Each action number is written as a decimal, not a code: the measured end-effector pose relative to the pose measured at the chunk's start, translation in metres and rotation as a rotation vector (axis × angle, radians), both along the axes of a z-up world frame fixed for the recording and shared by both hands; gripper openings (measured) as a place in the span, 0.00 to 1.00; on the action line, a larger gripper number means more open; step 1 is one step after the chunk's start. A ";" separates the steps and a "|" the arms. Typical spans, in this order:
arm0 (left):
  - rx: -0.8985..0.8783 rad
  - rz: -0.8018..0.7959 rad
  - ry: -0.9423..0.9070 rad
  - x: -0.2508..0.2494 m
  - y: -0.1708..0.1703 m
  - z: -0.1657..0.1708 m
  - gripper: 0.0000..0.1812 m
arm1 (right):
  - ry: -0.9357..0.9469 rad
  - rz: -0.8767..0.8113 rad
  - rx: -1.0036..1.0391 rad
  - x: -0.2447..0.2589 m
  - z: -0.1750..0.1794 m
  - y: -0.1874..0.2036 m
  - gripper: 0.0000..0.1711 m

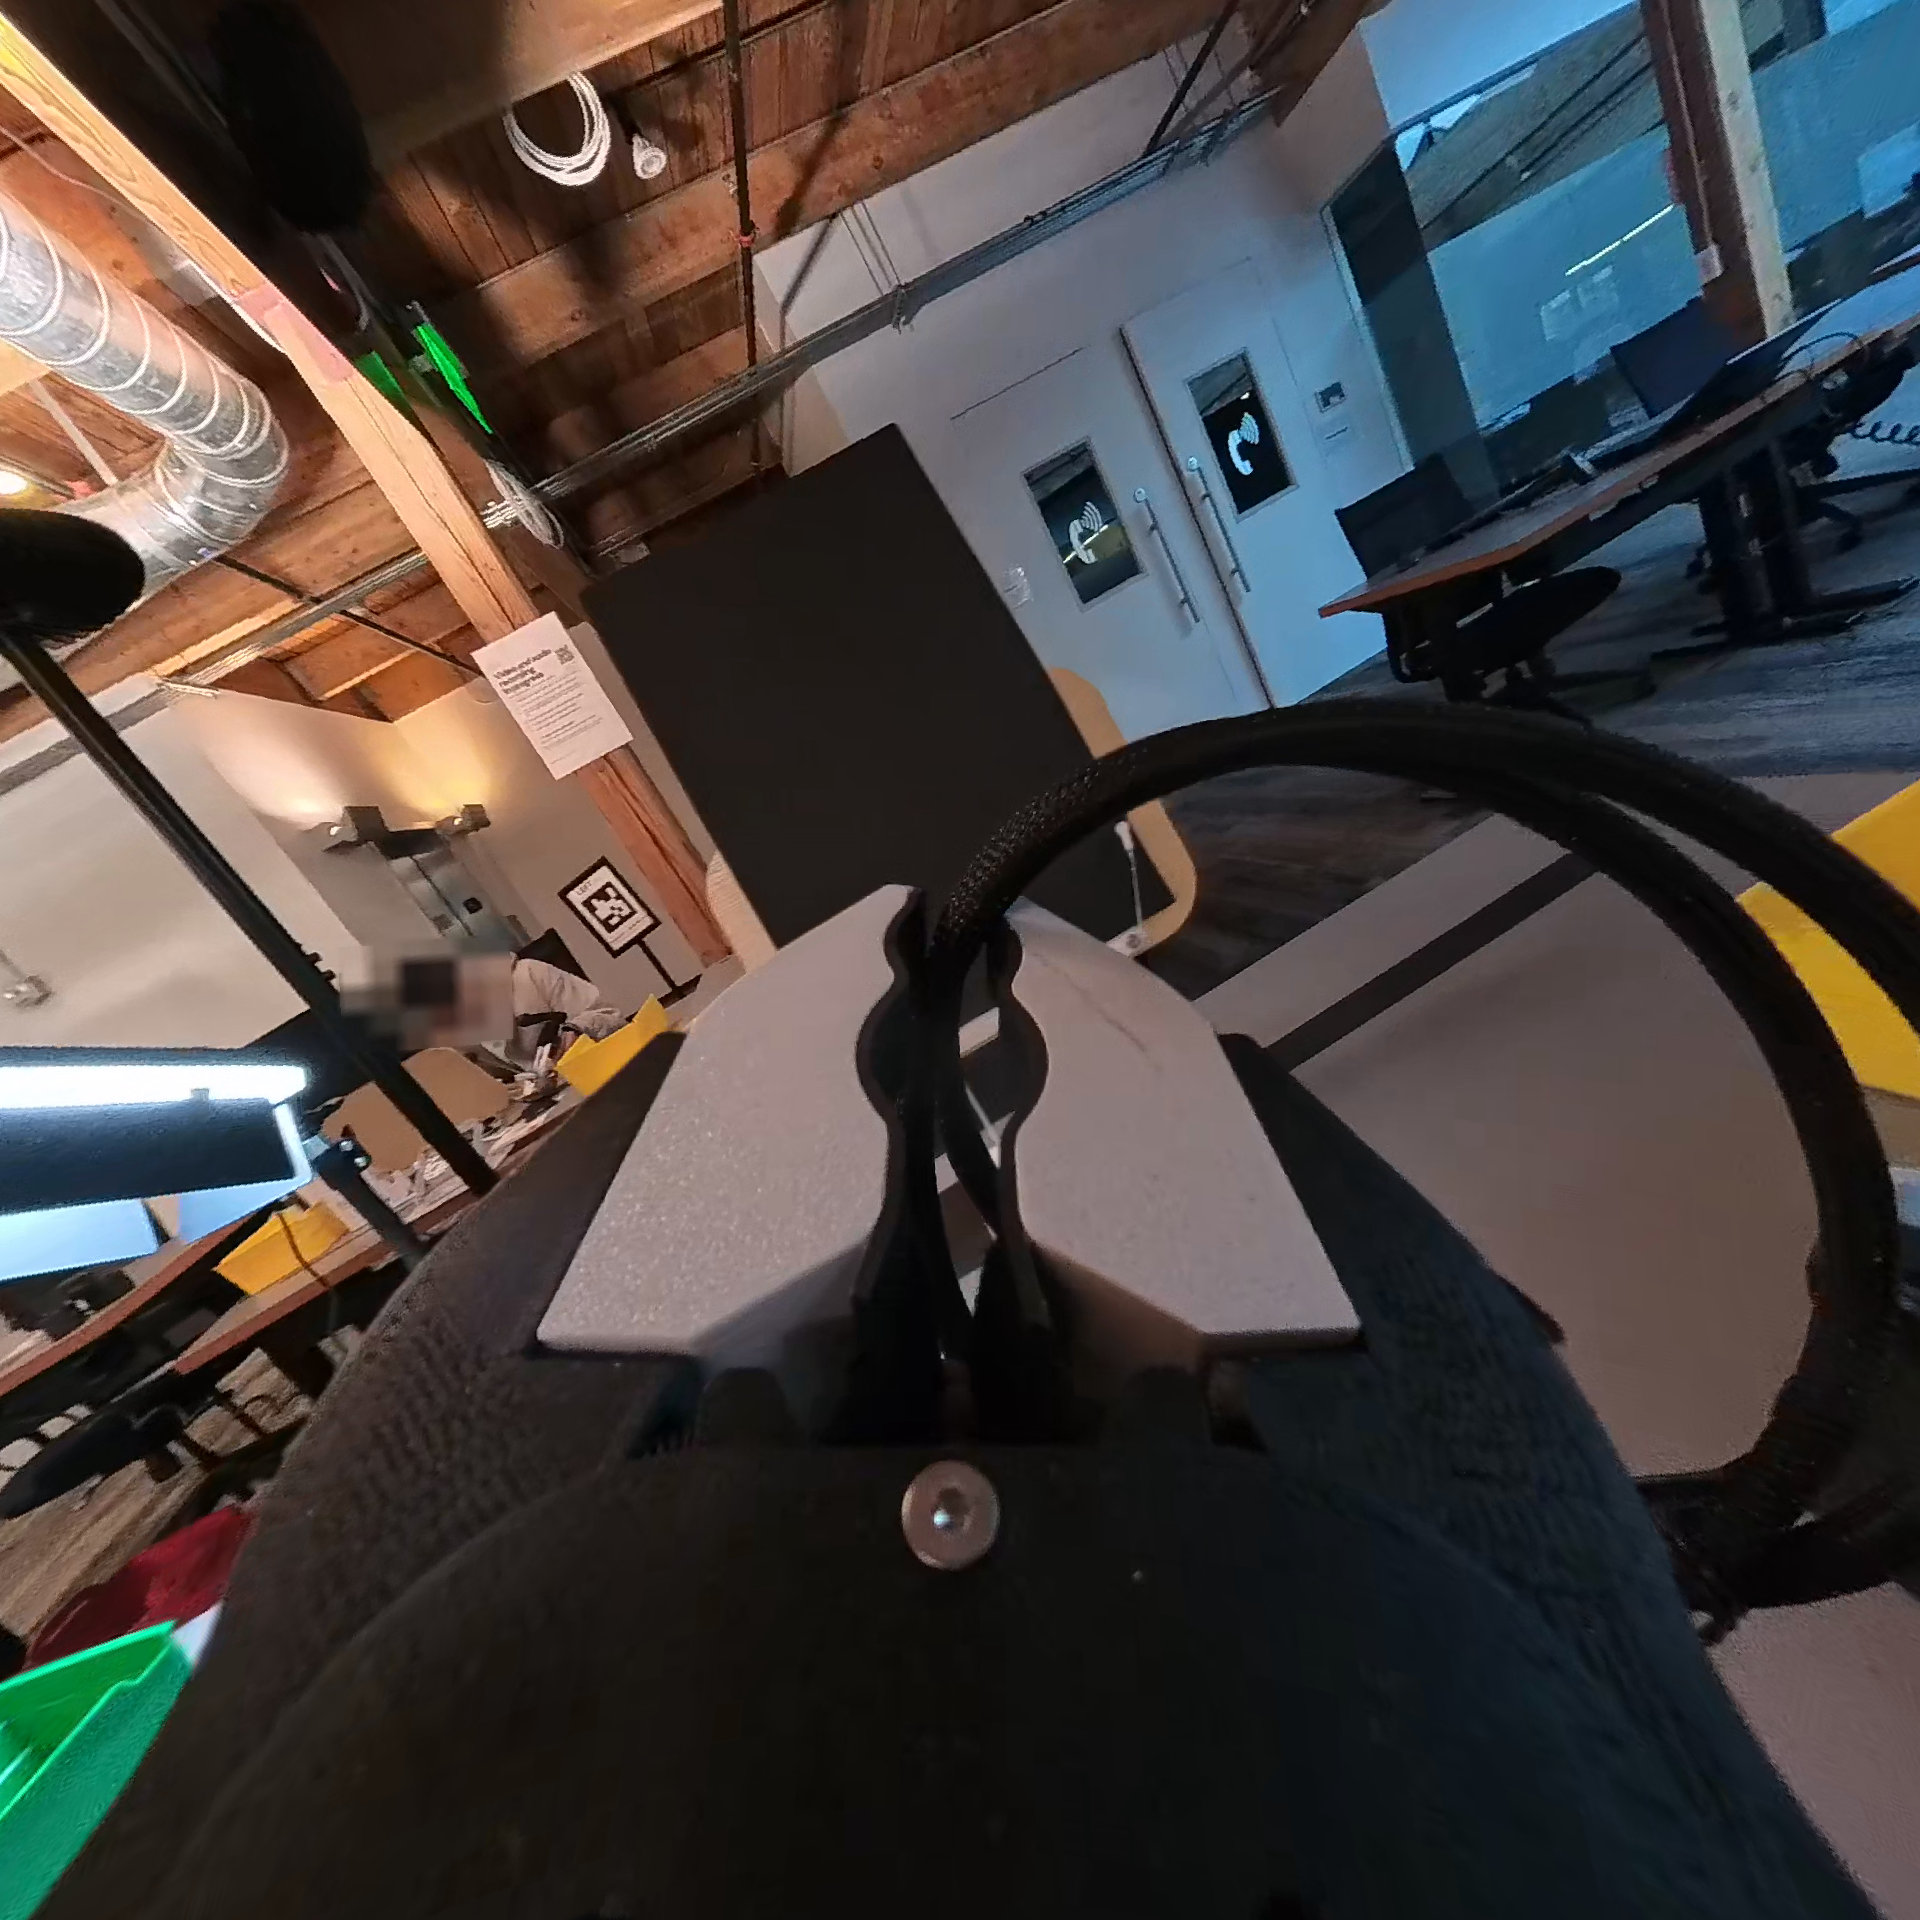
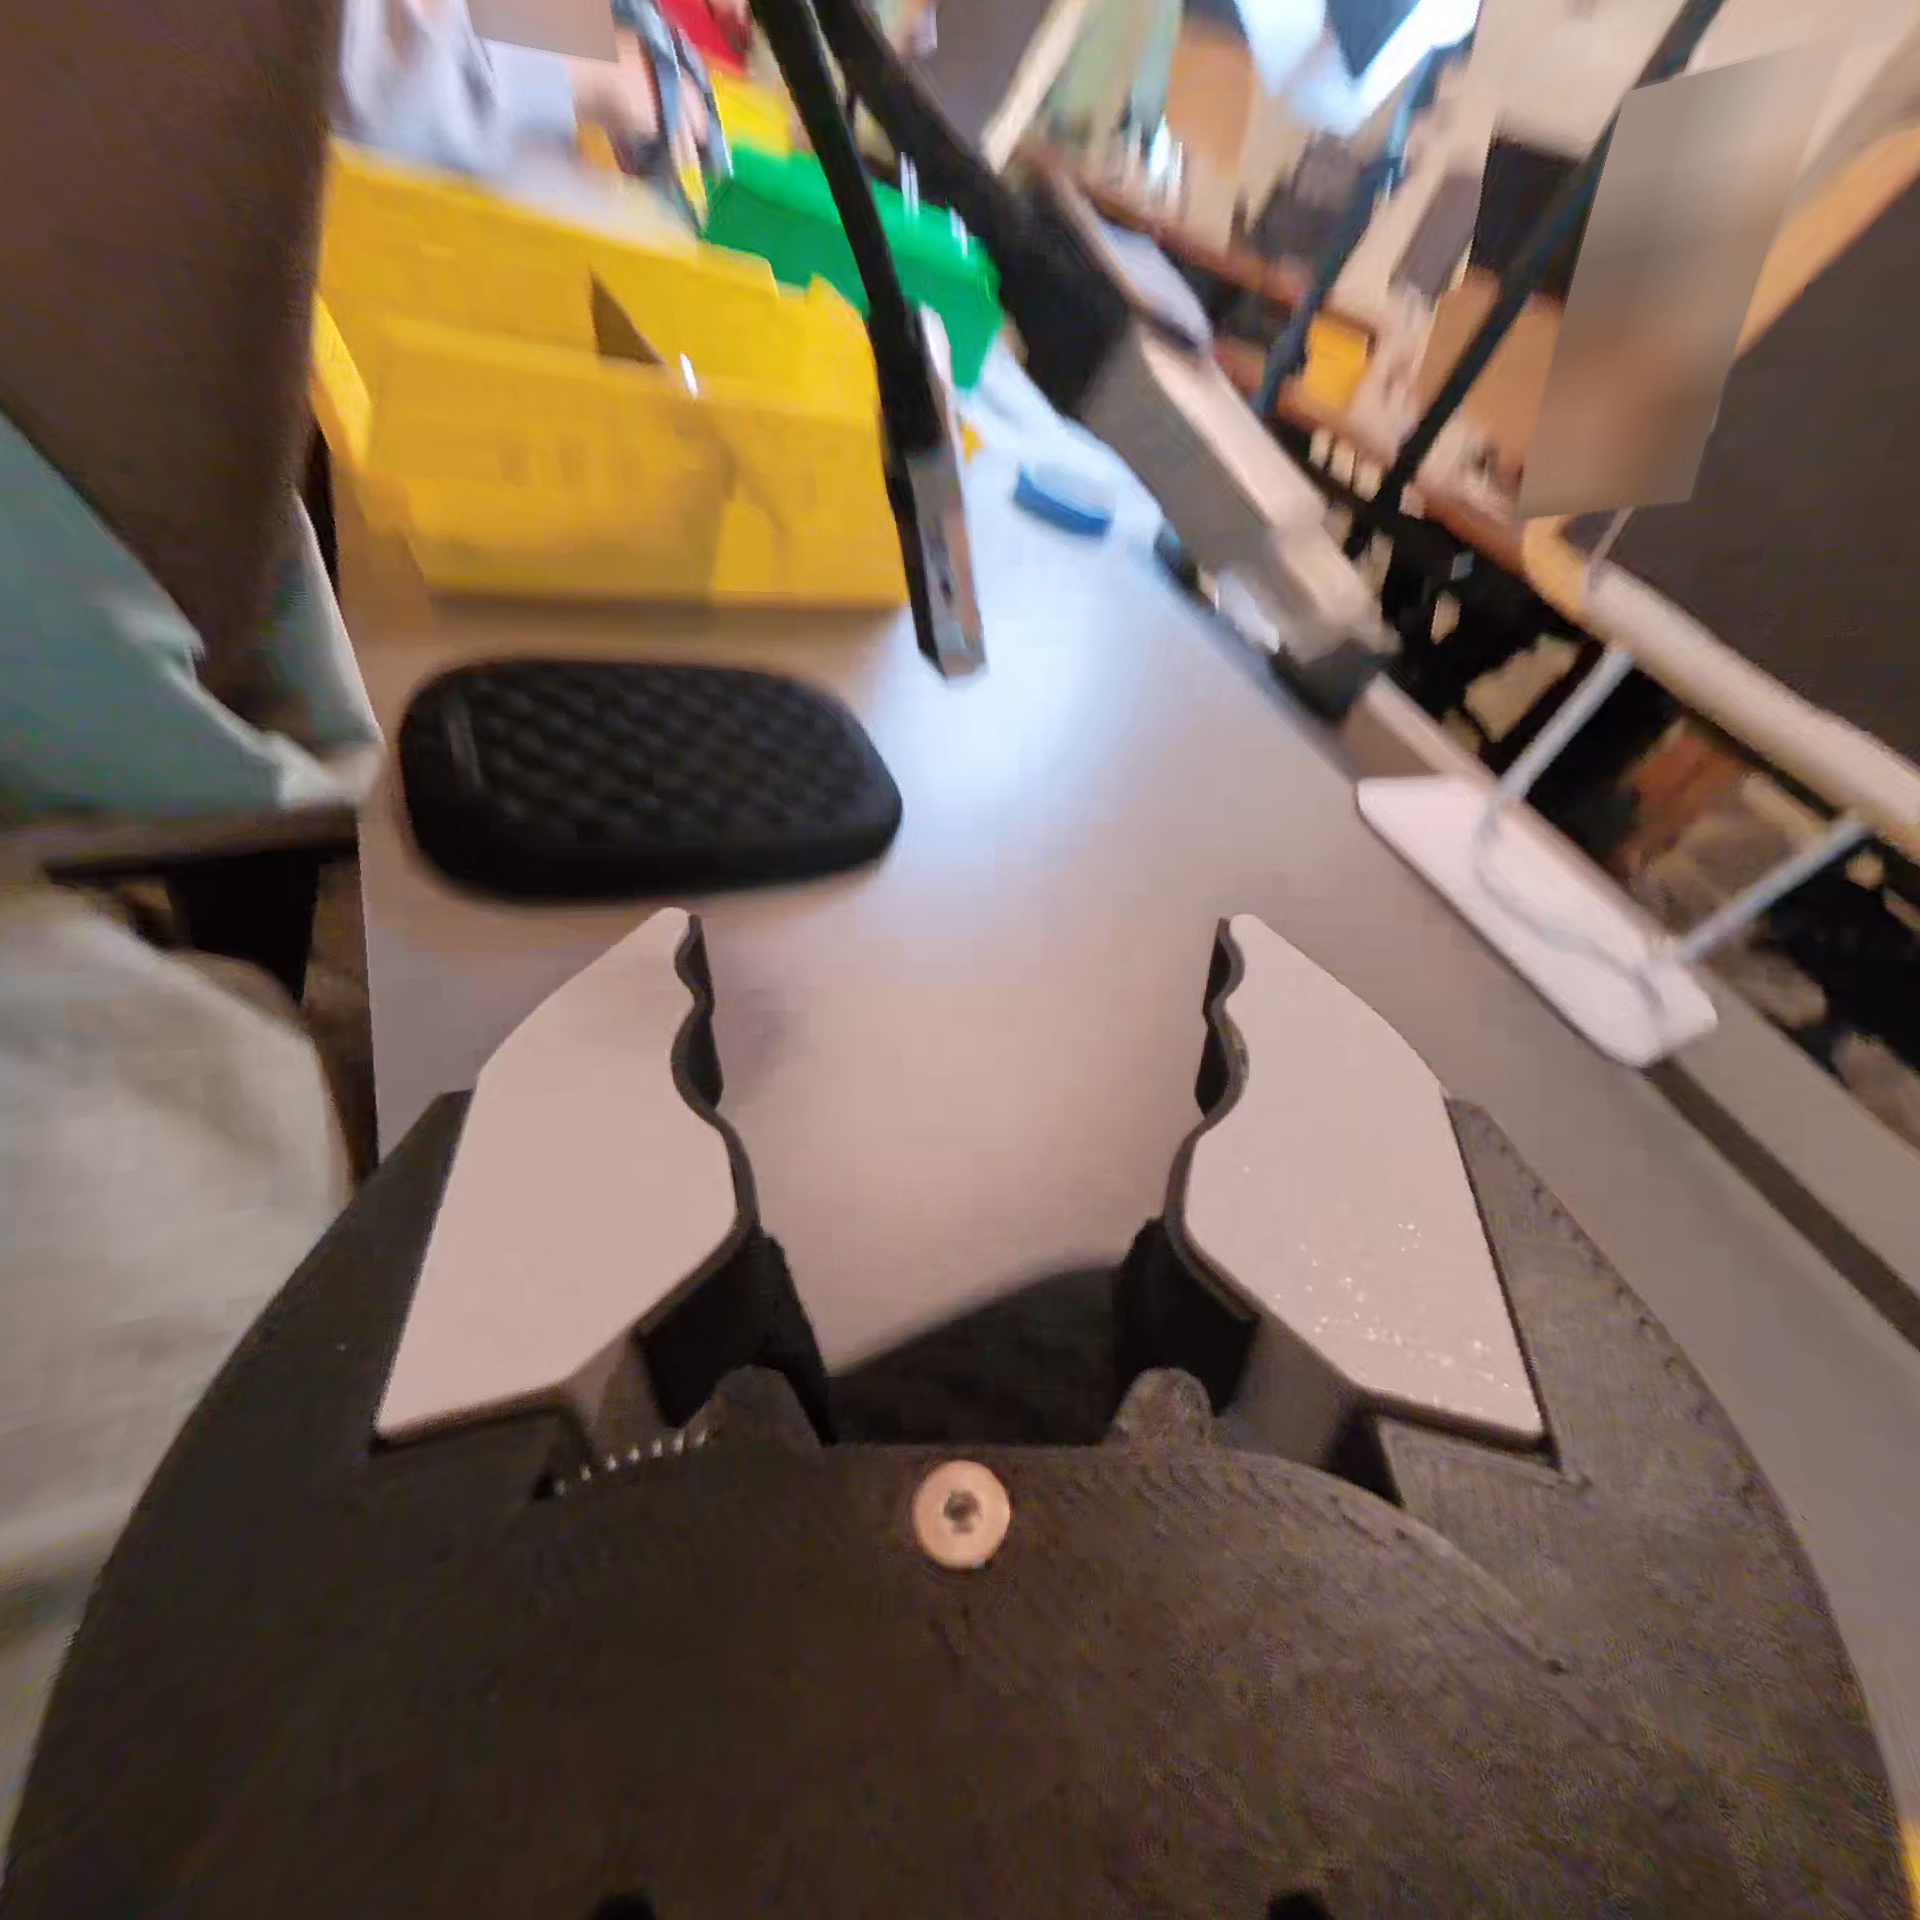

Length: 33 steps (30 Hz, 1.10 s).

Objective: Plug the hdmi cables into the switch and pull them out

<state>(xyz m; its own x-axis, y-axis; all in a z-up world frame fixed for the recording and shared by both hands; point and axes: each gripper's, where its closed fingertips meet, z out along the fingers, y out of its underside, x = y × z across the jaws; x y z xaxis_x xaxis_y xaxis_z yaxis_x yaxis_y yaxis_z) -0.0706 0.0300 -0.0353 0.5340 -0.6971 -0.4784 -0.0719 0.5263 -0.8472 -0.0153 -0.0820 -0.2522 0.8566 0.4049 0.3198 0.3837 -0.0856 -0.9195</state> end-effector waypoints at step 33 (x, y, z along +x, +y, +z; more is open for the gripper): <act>-0.884 -0.925 0.062 0.042 -0.091 -0.200 0.33 | 1.045 0.297 0.090 -0.005 0.044 0.007 0.13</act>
<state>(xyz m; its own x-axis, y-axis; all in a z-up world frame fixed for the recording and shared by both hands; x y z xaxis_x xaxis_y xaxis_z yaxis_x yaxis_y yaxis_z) -0.0286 -0.0609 -0.2354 -0.3237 -0.8872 0.3287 -0.0339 -0.3363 -0.9411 -0.0203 -0.0749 -0.2085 0.5945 0.6522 -0.4704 -0.5967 -0.0343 -0.8017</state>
